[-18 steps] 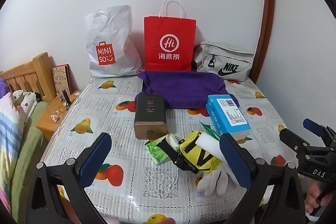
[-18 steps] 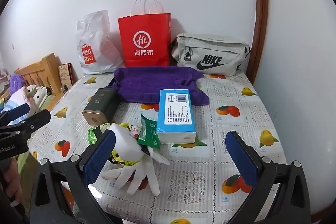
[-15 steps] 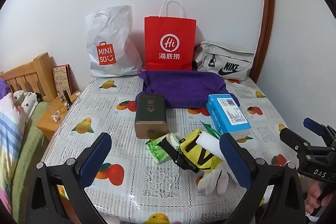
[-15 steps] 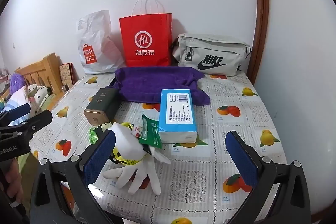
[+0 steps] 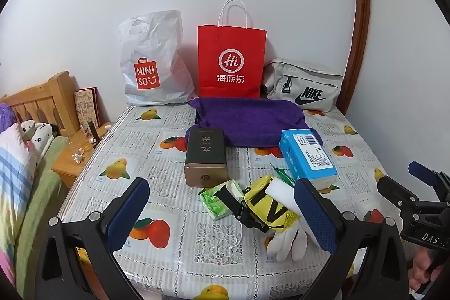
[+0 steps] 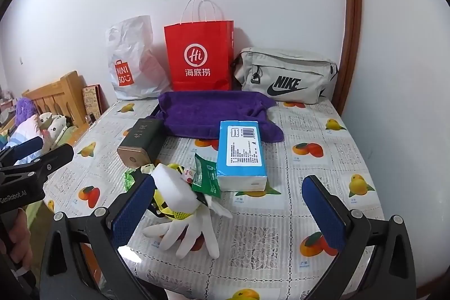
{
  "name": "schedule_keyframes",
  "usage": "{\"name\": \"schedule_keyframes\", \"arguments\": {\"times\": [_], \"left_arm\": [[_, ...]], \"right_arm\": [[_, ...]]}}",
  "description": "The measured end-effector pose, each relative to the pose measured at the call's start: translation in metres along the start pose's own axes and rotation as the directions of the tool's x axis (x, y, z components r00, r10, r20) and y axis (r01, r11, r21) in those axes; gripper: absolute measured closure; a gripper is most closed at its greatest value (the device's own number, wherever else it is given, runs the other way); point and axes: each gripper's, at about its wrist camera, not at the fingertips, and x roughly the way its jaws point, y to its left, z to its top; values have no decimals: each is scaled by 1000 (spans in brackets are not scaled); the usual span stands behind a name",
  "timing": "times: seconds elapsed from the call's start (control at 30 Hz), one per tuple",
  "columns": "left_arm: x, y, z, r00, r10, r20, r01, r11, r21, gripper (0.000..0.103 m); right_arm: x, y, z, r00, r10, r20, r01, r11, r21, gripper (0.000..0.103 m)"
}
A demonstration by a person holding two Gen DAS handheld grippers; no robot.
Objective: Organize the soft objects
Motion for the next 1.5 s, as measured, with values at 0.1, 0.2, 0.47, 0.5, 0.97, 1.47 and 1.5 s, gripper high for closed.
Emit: {"name": "schedule_keyframes", "arguments": {"times": [0.1, 0.2, 0.47, 0.5, 0.97, 1.47, 1.5], "left_arm": [[2, 4, 3, 1000, 2, -7, -2, 1000, -4, 0], [1, 5, 3, 1000, -1, -4, 0, 1000, -6, 0], [0, 5, 2, 1000, 0, 0, 0, 1000, -5, 0], [1, 5, 1, 1000, -1, 1, 1, 1000, -4, 0], [-2, 6, -2, 1000, -1, 1, 1, 1000, -2, 0], [-2, 6, -6, 1000, 5, -2, -5, 1000, 0, 0], [-2, 6, -6, 1000, 5, -1, -5, 1000, -1, 0]], "right_arm": [[-1, 1, 0, 1000, 4, 0, -4, 1000, -3, 0], [-2, 2, 1, 1000, 3, -1, -3, 1000, -5, 0], [-3, 3, 0, 1000, 5, 4, -5, 1000, -6, 0], [-4, 4, 0, 1000, 7, 4, -7, 1000, -5, 0], [-5, 4, 0, 1000, 8, 5, -8, 1000, -3, 0], [-7, 6, 0, 1000, 6, 7, -6, 1000, -9, 0], [-7, 6, 0, 1000, 5, 5, -5, 1000, -10, 0]]}}
